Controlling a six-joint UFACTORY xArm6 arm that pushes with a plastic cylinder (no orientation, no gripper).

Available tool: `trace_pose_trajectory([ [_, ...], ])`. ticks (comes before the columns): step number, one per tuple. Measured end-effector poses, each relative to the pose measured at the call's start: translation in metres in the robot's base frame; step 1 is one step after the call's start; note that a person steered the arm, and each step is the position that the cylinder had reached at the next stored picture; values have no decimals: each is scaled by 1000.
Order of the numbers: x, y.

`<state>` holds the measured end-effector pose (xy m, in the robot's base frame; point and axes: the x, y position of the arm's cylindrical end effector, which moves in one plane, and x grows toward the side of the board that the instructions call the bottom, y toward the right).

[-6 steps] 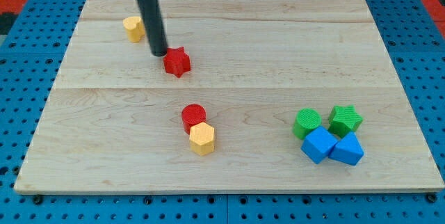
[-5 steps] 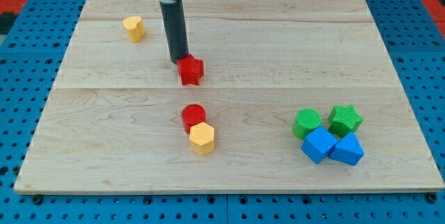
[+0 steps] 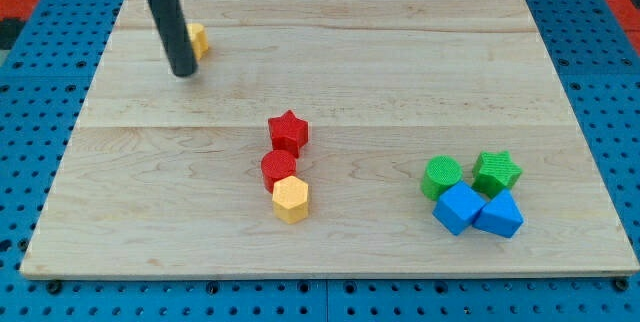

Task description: Slide the yellow heart closer to the red circle

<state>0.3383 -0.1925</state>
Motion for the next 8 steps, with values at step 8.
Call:
trace_pose_trajectory([
  [8,116,75],
])
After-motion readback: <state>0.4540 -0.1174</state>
